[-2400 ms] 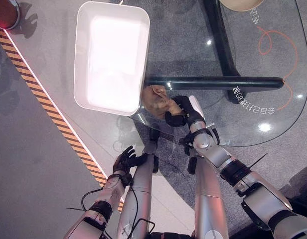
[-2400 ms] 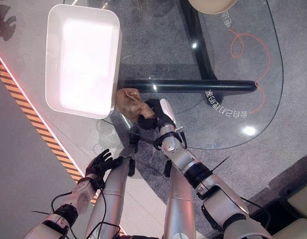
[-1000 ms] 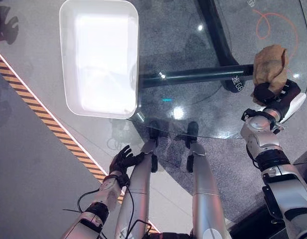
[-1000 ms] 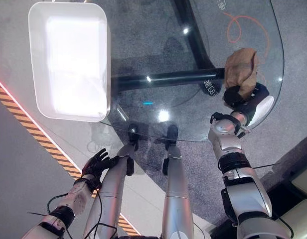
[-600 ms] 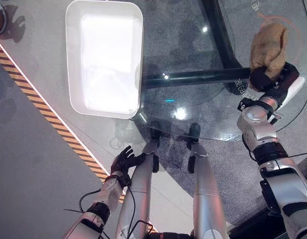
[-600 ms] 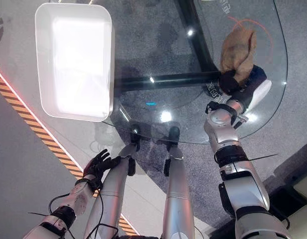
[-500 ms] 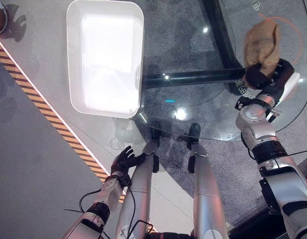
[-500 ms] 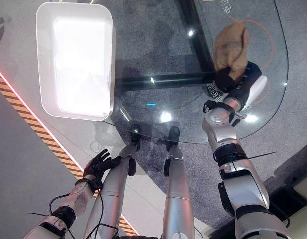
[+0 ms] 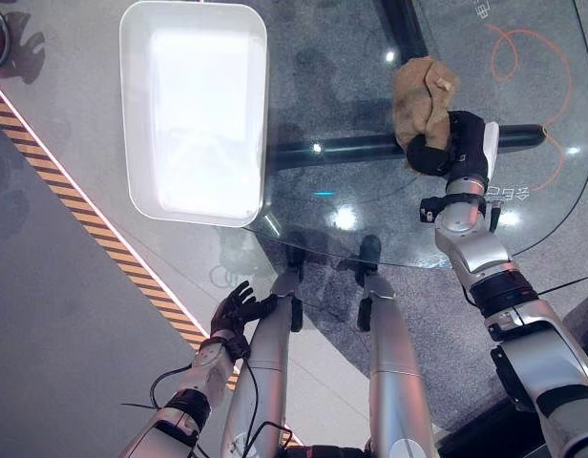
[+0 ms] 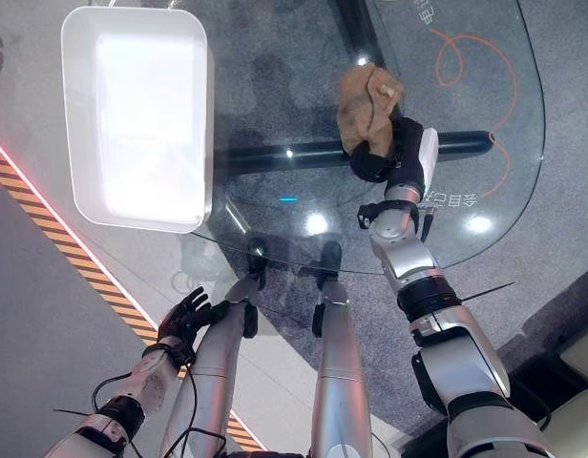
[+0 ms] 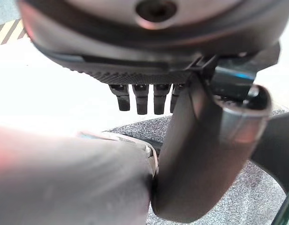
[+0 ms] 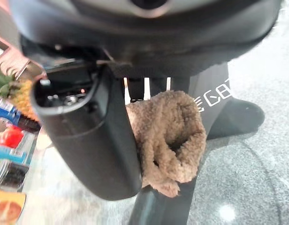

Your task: Wipe the table with a cloth and put it in the basket.

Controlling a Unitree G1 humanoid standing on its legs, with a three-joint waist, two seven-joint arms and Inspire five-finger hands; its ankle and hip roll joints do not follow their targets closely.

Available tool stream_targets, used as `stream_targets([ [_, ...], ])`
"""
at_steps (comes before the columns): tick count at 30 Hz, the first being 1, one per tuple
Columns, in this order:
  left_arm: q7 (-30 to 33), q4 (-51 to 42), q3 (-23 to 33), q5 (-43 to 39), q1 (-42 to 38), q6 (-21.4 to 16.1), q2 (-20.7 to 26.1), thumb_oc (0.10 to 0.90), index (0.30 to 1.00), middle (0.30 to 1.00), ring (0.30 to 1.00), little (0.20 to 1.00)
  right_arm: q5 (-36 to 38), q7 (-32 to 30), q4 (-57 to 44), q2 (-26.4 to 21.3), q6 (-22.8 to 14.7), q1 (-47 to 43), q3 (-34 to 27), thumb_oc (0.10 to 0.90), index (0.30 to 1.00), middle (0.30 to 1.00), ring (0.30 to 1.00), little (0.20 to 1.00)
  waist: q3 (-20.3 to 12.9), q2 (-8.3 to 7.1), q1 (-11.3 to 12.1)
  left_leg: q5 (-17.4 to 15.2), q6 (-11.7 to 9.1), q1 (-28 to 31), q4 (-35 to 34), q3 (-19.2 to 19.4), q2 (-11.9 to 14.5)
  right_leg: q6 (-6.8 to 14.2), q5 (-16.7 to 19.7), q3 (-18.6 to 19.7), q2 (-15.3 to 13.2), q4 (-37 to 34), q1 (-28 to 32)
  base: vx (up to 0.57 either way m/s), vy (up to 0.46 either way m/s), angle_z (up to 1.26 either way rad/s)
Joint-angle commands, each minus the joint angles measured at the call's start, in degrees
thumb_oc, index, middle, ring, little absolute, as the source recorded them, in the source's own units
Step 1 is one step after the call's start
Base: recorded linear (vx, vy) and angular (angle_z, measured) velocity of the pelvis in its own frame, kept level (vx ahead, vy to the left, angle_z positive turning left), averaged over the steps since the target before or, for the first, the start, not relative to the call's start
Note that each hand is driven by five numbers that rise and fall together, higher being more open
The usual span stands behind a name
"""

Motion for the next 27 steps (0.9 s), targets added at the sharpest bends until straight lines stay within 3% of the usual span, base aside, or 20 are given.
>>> stream_targets([
  [1,-0.5,1.6,-1.6,2.4,9.3,0.6,-3.8,0.800,0.900,0.900,0.900,0.900,-3.9,8.4,-9.1,1.2,-0.7,2.2,6.9,0.100,0.300,0.300,0.300,0.200,-0.9,2.65,1.2,-3.8,3.0,0.7,2.9,0.7,-3.0,-2.2,4.1,-5.2,2.8,-2.8,-0.2,0.07,-0.007,0.00],
  [2,-0.5,1.5,-1.9,2.6,10.3,0.6,-3.8,0.800,0.900,0.900,0.900,0.900,-4.1,9.2,-9.4,1.5,-0.4,3.2,7.3,0.100,0.300,0.300,0.300,0.200,-0.9,2.77,1.4,-5.7,2.7,2.4,3.3,0.2,-2.9,-1.7,2.3,-4.9,3.0,-2.0,1.3,0.07,-0.009,0.01],
  [8,-0.5,-0.3,-1.8,3.6,10.7,0.4,-2.9,0.800,0.900,0.900,0.900,0.900,-3.8,19.9,-13.9,3.1,-4.1,5.7,11.0,0.100,0.300,0.300,0.300,0.200,-0.9,2.42,1.5,-5.6,2.7,2.1,3.8,0.3,-2.9,-1.7,2.3,-5.2,3.1,-1.6,1.1,0.02,-0.017,0.07],
  [12,-0.4,-1.3,-2.0,3.5,10.3,0.1,-2.5,0.800,0.900,0.900,0.900,0.900,-3.3,23.3,-15.3,3.8,-5.7,7.0,12.6,0.100,0.300,0.300,0.300,0.200,-0.9,2.31,1.5,-5.7,2.6,2.0,4.3,0.3,-2.9,-1.6,2.3,-5.3,3.0,-1.2,1.0,0.00,0.000,0.00],
  [27,1.1,-4.6,-3.4,2.3,10.0,-0.9,-1.8,0.800,0.900,0.900,0.900,0.900,-2.4,26.1,-16.3,4.3,-8.9,10.0,14.5,0.100,0.300,0.300,0.300,0.200,-0.9,2.54,1.2,-5.7,2.7,1.3,5.4,0.5,-2.8,-1.4,2.6,-5.5,2.5,-0.2,-0.1,0.00,-0.004,0.03],
])
